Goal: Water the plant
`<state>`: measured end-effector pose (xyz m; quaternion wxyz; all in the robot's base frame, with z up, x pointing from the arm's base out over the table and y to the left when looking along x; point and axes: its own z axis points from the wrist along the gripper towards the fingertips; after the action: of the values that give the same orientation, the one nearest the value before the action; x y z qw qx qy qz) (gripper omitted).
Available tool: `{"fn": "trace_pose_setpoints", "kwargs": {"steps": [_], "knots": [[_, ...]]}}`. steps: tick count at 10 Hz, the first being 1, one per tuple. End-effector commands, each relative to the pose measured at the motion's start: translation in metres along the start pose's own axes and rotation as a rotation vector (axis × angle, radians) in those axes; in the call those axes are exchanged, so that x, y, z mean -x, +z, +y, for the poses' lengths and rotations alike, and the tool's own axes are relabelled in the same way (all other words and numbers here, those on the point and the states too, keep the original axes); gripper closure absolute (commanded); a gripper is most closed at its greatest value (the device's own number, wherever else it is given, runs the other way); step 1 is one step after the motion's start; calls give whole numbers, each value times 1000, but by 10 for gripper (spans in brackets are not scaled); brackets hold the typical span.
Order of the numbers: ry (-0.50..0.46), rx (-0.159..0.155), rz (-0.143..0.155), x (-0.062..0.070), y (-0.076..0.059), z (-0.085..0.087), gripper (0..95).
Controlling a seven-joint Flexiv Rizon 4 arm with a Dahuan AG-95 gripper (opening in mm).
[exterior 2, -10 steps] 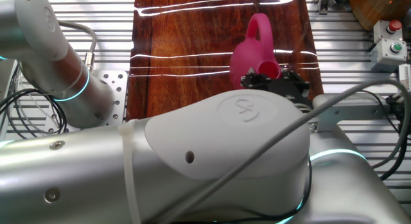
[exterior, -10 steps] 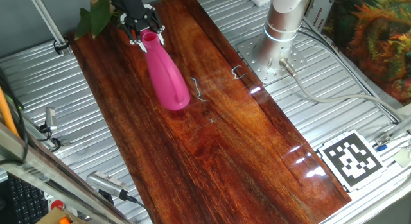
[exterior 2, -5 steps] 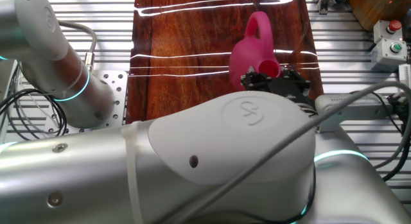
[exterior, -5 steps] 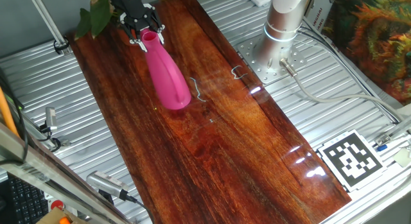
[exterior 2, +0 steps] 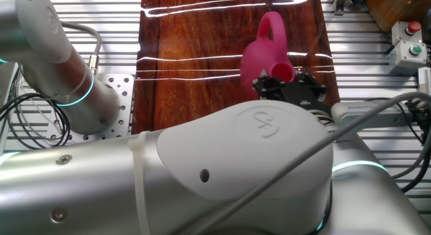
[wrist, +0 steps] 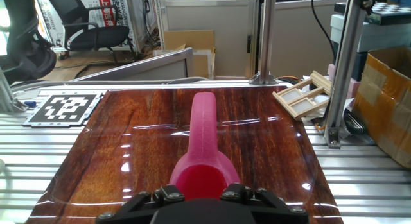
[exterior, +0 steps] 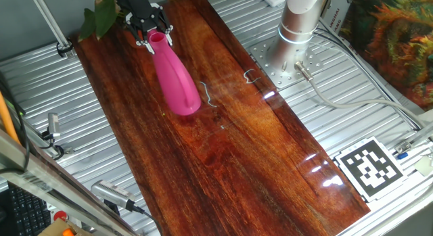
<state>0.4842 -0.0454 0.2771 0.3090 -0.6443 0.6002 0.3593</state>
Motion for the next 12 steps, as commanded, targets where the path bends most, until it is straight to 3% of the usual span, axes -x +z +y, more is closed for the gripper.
{"fn": "trace_pose_setpoints", "kwargs": {"steps": [1, 12], "knots": [[-1, 2, -6, 2, -2, 0, 950], [-10, 21, -44, 11, -6, -1, 950]]}}
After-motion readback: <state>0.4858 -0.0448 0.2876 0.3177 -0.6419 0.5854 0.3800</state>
